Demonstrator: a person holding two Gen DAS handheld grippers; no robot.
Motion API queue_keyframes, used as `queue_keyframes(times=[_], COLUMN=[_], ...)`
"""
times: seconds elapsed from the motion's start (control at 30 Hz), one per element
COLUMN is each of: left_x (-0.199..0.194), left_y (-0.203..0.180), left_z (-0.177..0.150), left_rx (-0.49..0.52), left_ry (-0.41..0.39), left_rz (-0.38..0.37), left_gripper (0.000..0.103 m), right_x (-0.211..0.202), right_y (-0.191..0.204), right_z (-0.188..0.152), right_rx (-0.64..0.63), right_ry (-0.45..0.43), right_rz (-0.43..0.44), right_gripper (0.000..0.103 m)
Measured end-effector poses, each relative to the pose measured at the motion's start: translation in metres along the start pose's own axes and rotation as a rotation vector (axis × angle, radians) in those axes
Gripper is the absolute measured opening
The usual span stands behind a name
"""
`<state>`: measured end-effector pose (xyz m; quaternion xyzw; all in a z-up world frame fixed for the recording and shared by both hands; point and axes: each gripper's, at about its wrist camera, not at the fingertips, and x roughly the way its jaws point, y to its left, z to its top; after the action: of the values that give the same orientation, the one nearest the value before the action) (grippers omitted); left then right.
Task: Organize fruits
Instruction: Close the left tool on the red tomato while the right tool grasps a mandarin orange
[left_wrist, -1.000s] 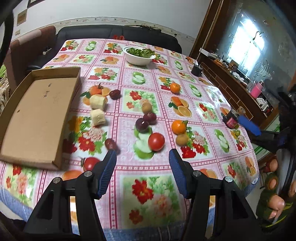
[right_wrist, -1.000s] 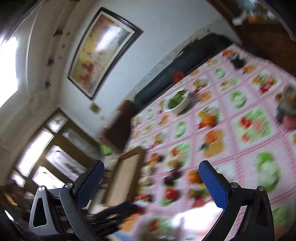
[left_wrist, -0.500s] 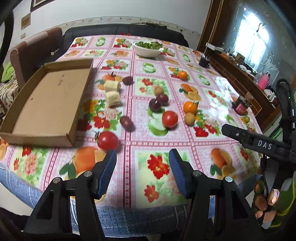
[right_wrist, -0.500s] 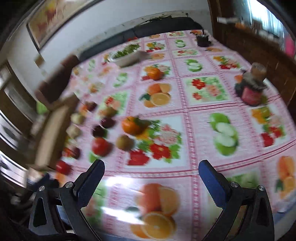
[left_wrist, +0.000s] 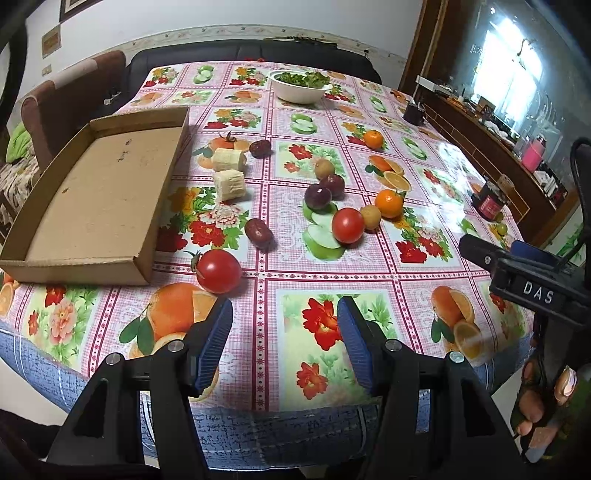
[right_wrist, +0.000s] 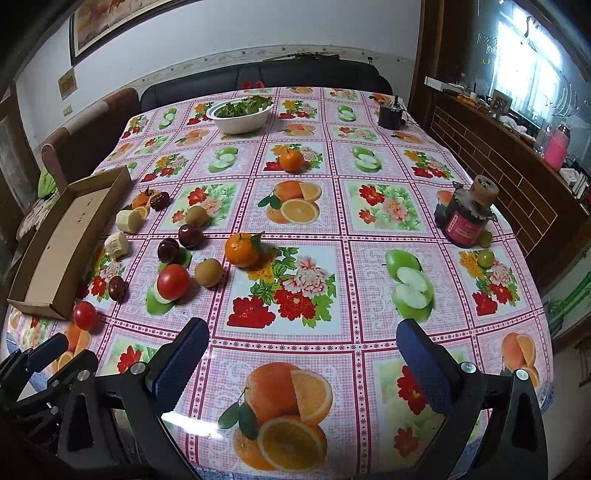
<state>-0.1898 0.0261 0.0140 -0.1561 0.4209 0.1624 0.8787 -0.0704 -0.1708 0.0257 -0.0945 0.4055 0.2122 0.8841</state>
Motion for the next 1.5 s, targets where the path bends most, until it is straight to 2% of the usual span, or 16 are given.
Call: queue_keyframes(times=[0.33, 0.67, 1.0, 1.07, 1.17, 1.27, 1.33, 1.4, 1.5], left_x=[-0.002, -0.005, 0.003, 0.006, 0.011, 0.015, 0.019, 0.023, 0.029], left_y=[0.009, 0.023, 0.035, 0.036, 0.037, 0.040, 0.042, 0.044, 0.046], left_z=[0.001, 0.005, 0.012, 0.012, 0.014, 0.016, 0.017, 0.019, 0.020], left_rx=[-0.013, -0.047, -0.077, -0.080, -0.080, -0.082, -0.080, -0.080, -0.080], left_ry=[-0.009, -0.010, 0.000, 0.009, 0.020, 0.024, 0.029, 0.035, 0.044], left_rz=[-0.007, -0.032, -0.012, -0.013, -0.007, -0.007, -0.004, -0.001, -0.008], left_gripper=[0.058, 0.058, 0.058, 0.058, 0.058, 0.058, 0.058, 0.058, 0.058], right_x=[0.001, 0.003, 0.010, 0.011, 0.012, 0.022, 0.031, 0.040, 0.048], right_y=[0.011, 0.011, 0.017, 0.016, 0.019, 0.019, 0.018, 0.014, 0.011], right_z=[0.001, 0.001, 0.004, 0.005, 0.005, 0.004, 0.004, 0.005, 0.010], right_rx=[-0.053, -0.061, -0.077, -0.078, -0.083, -0.070, -0.057, -0.037, -0.024], right_ry=[-0.009, -0.010, 0.008, 0.007, 0.011, 0.030, 0.051, 0.065, 0.067], right_rz=[-0.045, -0.021, -0.011, 0.008, 0.114, 0.223, 0.243, 0.268, 0.281], right_gripper=[0.102, 0.102, 0.102, 0.102, 0.102, 0.093, 0.090, 0.078, 0.076])
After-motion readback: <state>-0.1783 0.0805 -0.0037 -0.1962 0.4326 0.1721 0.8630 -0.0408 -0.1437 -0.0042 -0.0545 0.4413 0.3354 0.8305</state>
